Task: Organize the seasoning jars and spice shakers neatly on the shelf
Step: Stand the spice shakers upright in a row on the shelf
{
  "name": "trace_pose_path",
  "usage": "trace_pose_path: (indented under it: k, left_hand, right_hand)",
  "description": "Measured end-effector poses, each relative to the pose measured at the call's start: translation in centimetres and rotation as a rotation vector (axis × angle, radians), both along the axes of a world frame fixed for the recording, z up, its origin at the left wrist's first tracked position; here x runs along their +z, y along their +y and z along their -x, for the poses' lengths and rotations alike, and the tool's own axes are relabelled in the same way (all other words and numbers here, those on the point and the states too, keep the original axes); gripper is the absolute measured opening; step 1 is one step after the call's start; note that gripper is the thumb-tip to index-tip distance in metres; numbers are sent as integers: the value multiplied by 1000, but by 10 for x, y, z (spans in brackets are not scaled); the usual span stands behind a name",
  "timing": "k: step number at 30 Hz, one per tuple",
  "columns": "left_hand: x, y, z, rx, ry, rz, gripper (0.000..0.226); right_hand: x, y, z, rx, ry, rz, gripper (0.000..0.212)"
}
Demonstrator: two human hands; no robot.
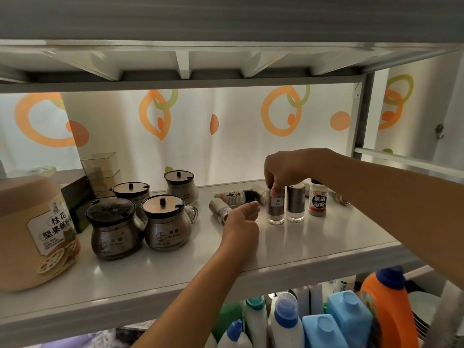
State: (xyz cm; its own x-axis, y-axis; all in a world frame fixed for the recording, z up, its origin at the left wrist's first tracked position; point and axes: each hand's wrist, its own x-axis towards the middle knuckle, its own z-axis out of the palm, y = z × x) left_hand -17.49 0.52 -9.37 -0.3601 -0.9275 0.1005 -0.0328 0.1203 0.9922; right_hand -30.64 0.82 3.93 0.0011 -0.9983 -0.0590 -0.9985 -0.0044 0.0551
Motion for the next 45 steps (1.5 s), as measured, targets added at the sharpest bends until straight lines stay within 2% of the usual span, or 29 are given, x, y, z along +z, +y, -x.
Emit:
trace_pose_path:
  k: [14, 17, 20, 24, 26, 30, 33, 36, 39, 45]
  left_hand:
    - [3, 9, -1, -15, -88, 33, 70]
    - [3, 9, -2, -9, -73, 39, 71]
    - [9, 15, -3, 30, -33, 90, 74]
    - [11, 16, -16, 221, 15, 216, 69]
    - [11, 9, -23, 313, 59, 183, 64]
    - [14, -2, -29, 394, 47, 142, 58]
    - [24, -17, -31, 352, -118, 204, 59]
    - [48, -48, -31, 265, -471, 364, 49]
    - [71, -82, -27, 208, -767, 492, 37]
    - [88, -124, -11, 47, -1100, 554, 32]
  right_hand:
    - [-2, -4, -5, -63, 68, 3, 30]
    - [0, -3, -9, -74, 54, -15, 39]
    - [7, 3, -17, -26, -45, 95, 45]
    - [0, 6, -38, 84, -344, 386, 21]
    - [-18, -1, -49, 62, -461, 411, 16]
    - [-37, -34, -49, 7, -453, 408, 21]
    - [-31, -54, -44, 39, -304, 348, 29]
    - [-20, -65, -36, 48, -189, 291, 27]
    - [-7, -68, -26, 36, -165, 229, 30]
    - [-5, -79, -13, 53, -179, 148, 29]
